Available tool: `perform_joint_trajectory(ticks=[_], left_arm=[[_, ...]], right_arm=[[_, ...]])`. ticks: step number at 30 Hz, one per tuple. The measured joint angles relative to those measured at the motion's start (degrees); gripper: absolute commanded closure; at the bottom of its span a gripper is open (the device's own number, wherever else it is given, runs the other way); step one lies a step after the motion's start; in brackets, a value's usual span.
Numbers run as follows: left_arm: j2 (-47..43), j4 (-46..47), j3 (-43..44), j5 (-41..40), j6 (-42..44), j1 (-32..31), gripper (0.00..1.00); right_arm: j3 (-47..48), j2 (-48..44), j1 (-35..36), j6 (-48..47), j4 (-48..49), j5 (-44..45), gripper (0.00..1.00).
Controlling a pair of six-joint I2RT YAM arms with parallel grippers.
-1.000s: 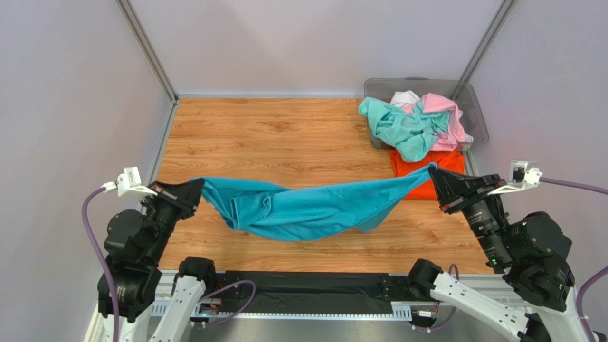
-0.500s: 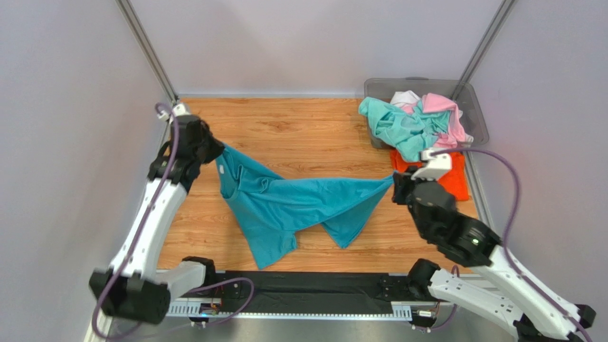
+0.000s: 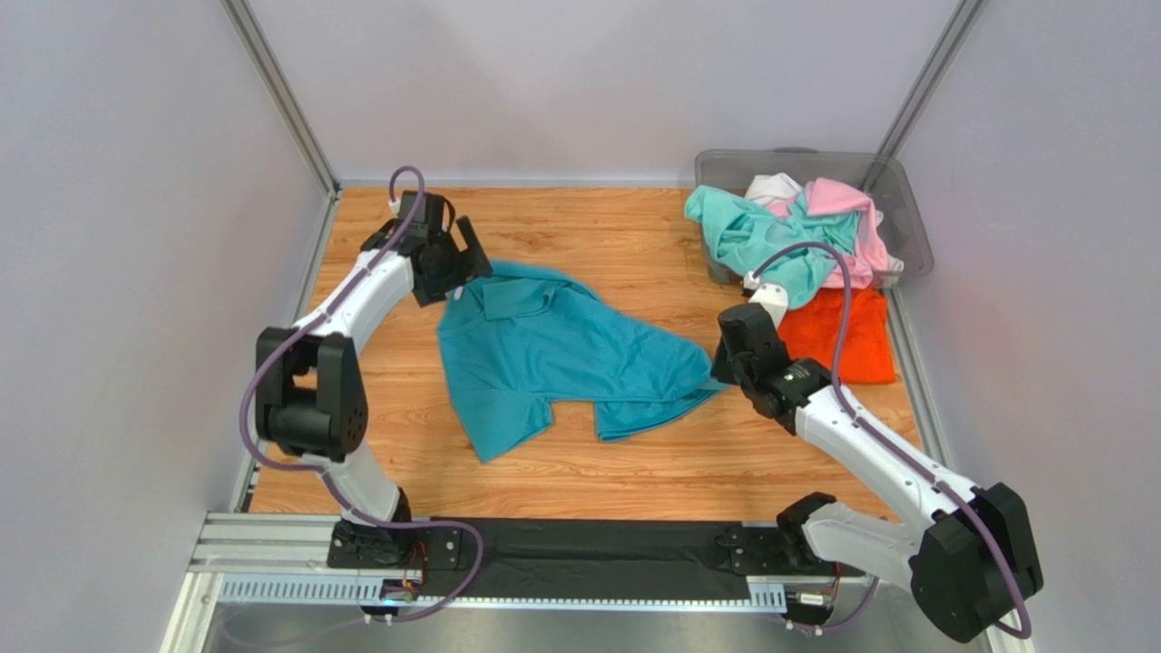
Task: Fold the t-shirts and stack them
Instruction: Flatten the tshirt out
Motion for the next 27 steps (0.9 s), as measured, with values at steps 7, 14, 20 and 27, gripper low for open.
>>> perform_joint_trajectory(ticks=[7,14,20,27], left_arm=[[-30.64,-0.63,-26.01,-0.66,-3.02,-8.81,0.00],[-48.09,-2.14,-49.62,-1.14,-12.39,-17.49,0.00],[-48.06,-2.78,-52.89,-1.27,-16.90,-20.65,0.23],[-42.21,0.48,-52.78,-1.14,-18.86,-20.65,0.51]], right_arm=[[-5.99,-4.28,-0.07,3.45,3.80,-3.10,1.00],[-8.37,-5.66,-0.07,4.07,6.23,-5.57,1.00],[-9.42,-5.75,-0.07,4.02,7.34,-6.78,1.00],[-10.12,-6.29,-0.07,3.82,7.78,-7.02,1.00]])
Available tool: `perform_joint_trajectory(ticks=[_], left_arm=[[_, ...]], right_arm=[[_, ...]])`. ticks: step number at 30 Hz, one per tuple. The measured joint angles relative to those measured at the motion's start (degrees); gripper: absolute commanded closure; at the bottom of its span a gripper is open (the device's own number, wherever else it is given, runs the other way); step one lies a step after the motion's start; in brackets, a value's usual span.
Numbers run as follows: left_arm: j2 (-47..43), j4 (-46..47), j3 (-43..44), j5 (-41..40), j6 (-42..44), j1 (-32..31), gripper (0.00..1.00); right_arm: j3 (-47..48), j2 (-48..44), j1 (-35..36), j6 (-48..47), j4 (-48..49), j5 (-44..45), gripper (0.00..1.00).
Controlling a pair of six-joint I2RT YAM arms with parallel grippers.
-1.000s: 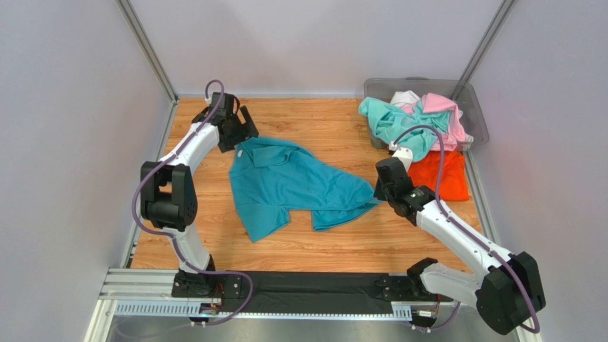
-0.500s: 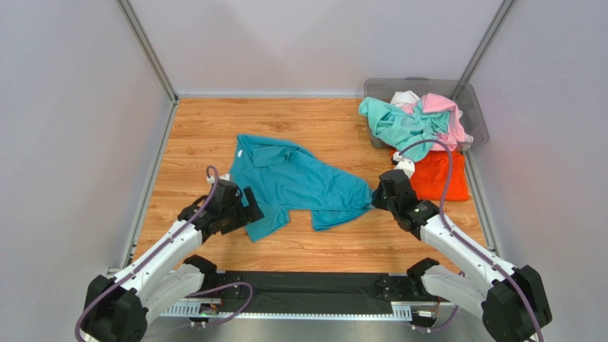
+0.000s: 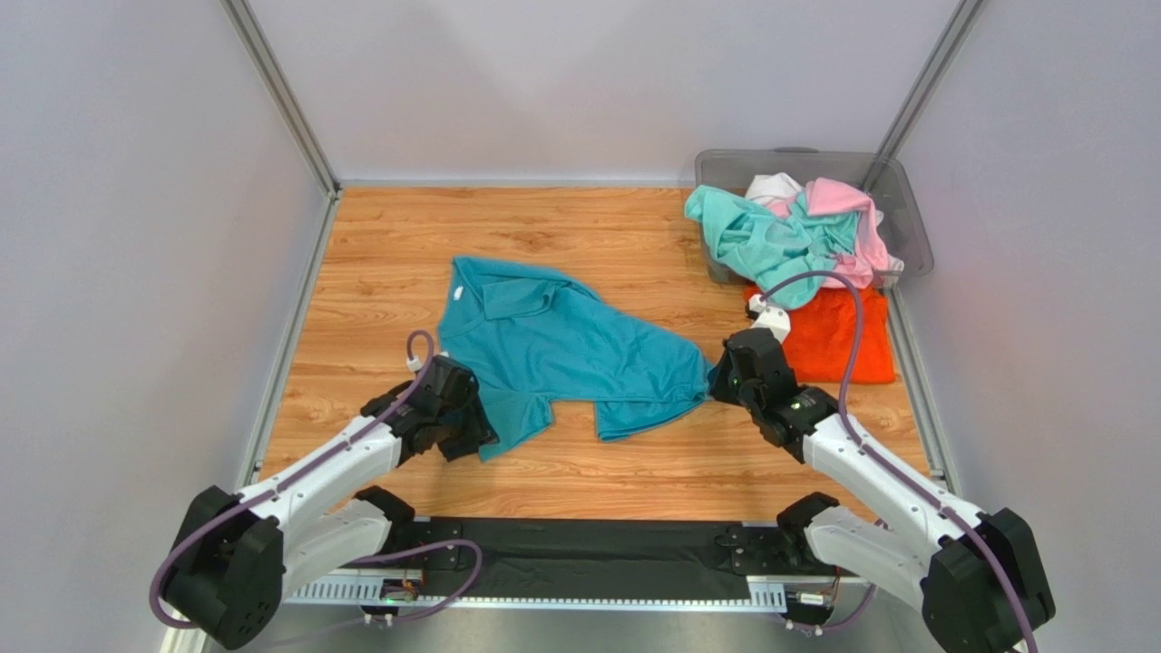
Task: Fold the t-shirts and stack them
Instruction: Flatten the tshirt out
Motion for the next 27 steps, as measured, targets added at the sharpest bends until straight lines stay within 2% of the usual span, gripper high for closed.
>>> perform_joint_trajectory(ticks=[2,5,6,9,17,22,27], left_arm=[[1.25,1.42,0.13,0.55,-0.17,0.00,0.52],[3.65,3.65,0.63,1.14,-0.55,-0.39,0.64],[4.37,4.09,0.79,1.25,-0.61,-0.55,0.77],[7.30,6.10,1.31,1.88,-0.98,-1.29,1.00],[7.15,6.08,1.88,2.40,-0.28,-2.67,1.00],[-3.43,-0.87,3.82,0.04,0.94,-2.86,1.00],[-15.69,-8.13,15.21,-5.42,3.23,-2.89,1.00]], right_arm=[[-0.04,0.00,0.00,-0.02,0.07,0.02,1.00],[-0.04,0.00,0.00,-0.17,0.24,0.02,1.00],[-0.04,0.02,0.00,-0.22,0.28,0.02,1.00],[-0.04,0.04,0.00,-0.44,0.52,0.02,1.00],[-0.04,-0.02,0.00,-0.92,1.14,-0.46,1.00],[0.26,-3.93,0.00,-2.23,-0.13,-2.03,1.00],[5.55,-12.15,0.00,-3.93,-4.09,-4.35,1.00]])
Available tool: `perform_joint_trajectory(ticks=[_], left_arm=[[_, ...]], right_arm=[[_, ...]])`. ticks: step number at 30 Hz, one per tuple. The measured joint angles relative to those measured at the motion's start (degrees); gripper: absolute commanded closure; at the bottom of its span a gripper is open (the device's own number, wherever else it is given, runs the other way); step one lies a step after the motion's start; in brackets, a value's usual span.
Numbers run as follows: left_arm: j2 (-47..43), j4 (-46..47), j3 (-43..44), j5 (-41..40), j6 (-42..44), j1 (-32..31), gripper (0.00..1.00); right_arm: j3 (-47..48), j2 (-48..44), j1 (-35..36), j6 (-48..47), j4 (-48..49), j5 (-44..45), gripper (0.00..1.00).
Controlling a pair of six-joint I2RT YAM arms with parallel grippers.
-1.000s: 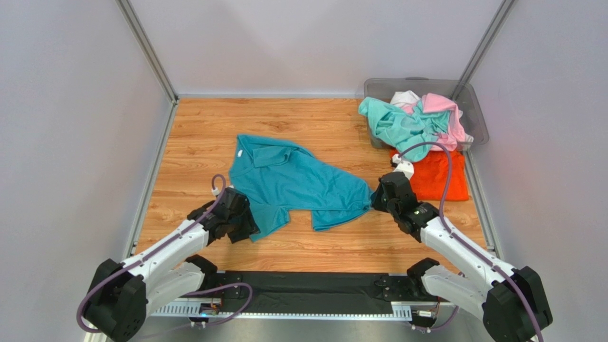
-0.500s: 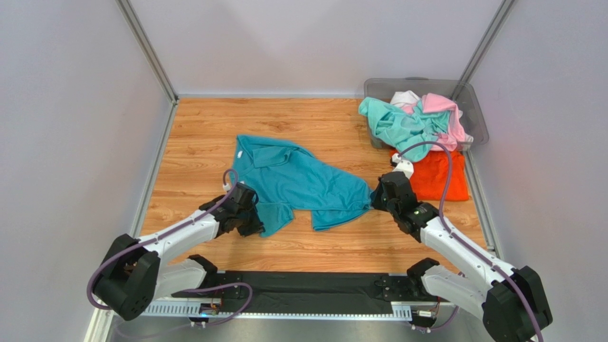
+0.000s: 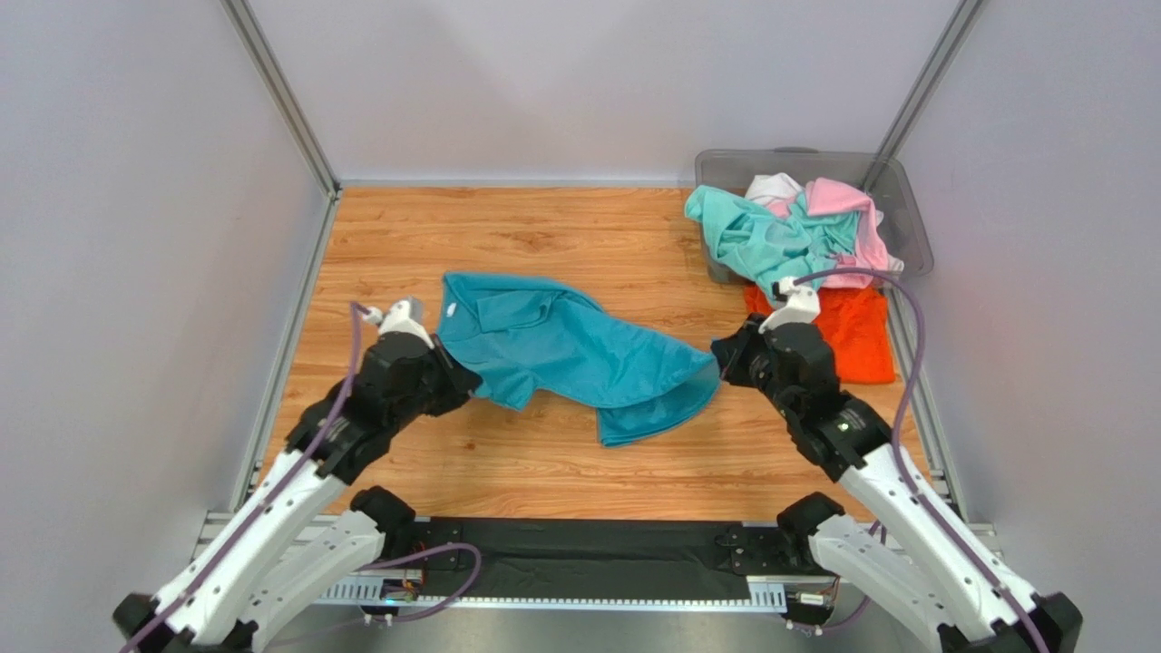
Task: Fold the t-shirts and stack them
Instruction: Flatten the tshirt out
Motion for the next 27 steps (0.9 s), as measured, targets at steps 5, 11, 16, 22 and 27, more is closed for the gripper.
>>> perform_joint_trajectory(ticks=[5,11,16,22,27], left_arm=[[-9.68,-4.15,12.63,-5.62,2.49,0.00,1.00],[-14.19,-7.02,29.29,-9.64,6.29,0.00,1.00],[-13.57,-8.79,44.00,-9.73,10.34,0.00,1.00],[-12.13,-8.98,59.89,-6.56,14.05,0.00,1.00],[-8.92,-9.03,69.70,-3.04,16.76,0.00,1.00]], right_arm=[[11.28,-5.97,0.00,-1.07,-5.03,-2.19,1.00],[26.21,-9.66,0.00,-1.25,-9.29,-7.43,1.00],[38.64,-9.94,0.00,-1.07,-12.57,-13.44,1.00],[51.41,-10.19,0.00,-1.03,-16.70,-18.49,1.00],[57.61,-10.95,0.02,-0.96,-17.53,-22.29,1.00]])
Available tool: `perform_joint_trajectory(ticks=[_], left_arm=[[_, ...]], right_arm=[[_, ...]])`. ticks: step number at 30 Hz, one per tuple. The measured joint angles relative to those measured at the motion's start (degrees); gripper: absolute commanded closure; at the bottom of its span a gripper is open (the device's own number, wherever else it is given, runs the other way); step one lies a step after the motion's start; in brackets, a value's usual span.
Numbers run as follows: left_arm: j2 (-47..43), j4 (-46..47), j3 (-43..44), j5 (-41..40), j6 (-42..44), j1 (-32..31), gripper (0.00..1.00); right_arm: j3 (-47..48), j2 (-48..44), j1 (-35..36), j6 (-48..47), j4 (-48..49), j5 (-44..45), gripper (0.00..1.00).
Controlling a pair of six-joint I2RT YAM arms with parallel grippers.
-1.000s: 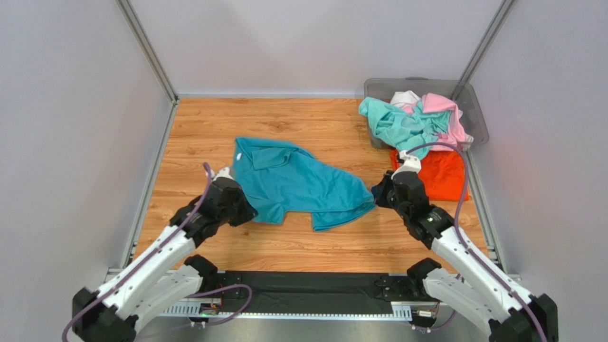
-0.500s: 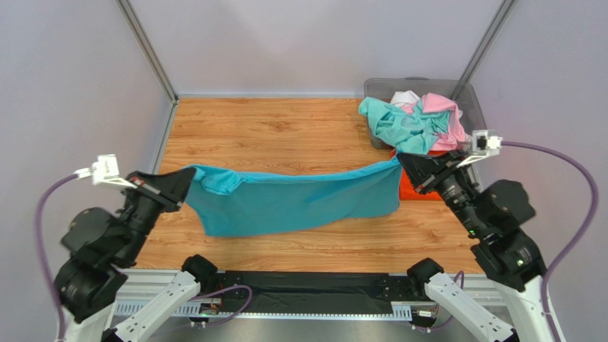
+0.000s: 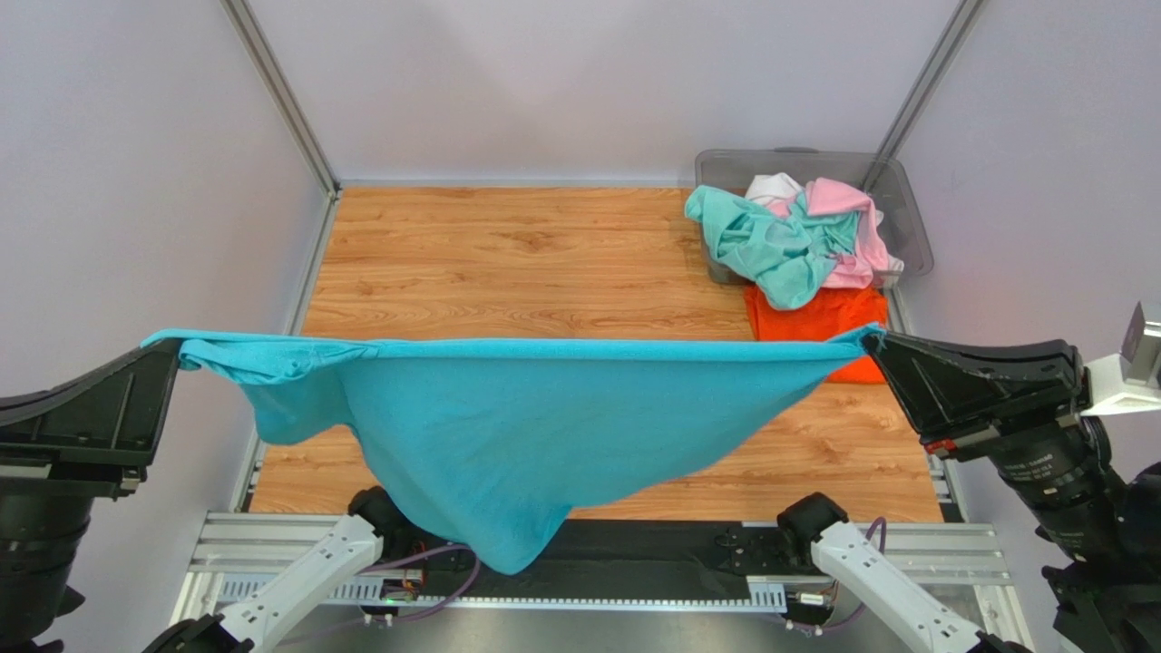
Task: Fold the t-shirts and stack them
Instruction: Flatten the tshirt out
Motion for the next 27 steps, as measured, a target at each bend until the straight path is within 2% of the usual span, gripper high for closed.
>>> perform_joint_trajectory(ticks=[4,7,12,14,16,20,22,24,25,26,27], left_arm=[[3.98,0.31,2.97,0.96,2.10,0.00,1.00],[7.32,0.48,2.19,-1.77,3.85,0.00,1.00],[15.02,3.28,-5.31,-14.21,8.72,0.00,1.00],[20.79,4.70,-8.00,-20.72,10.56,0.22,1.00],[28.00,5.99,-9.68,-23.98,10.95,2.62,0.97],[42.18,11.41,-17.18,-17.68,10.21,12.94,0.90],[50.16,13.51,-21.94,-14.97,10.69,16.17,0.64],[58.36,14.45,-23.63,-13.05,11.54,17.51,0.43],[62.73,14.86,-23.58,-12.02,11.98,17.73,0.17],[67.10,15.13,-23.23,-11.04,12.63,17.73,0.05],[71.30,15.15,-23.04,-10.05,12.55,17.68,0.00]], right_arm=[[0.35,-0.07,0.00,-0.09,-0.37,-0.33,1.00],[-0.68,0.59,0.00,-0.48,-0.92,2.10,1.00],[-5.33,4.66,-0.02,-2.23,-0.94,13.73,1.00],[-8.24,8.22,-0.02,-3.06,-0.22,19.93,1.00],[-12.20,12.96,-0.09,-3.89,1.62,25.35,1.00],[-20.28,26.14,-2.56,-4.83,6.95,27.87,1.00],[-23.47,34.88,-4.66,-4.81,10.27,27.02,0.99],[-24.81,44.04,-6.93,-4.72,12.02,25.42,0.92],[-24.63,49.72,-8.13,-4.72,12.74,24.20,0.76],[-24.20,53.46,-8.72,-4.48,13.31,23.26,0.62],[-23.04,58.34,-9.38,-4.85,13.18,21.99,0.35]])
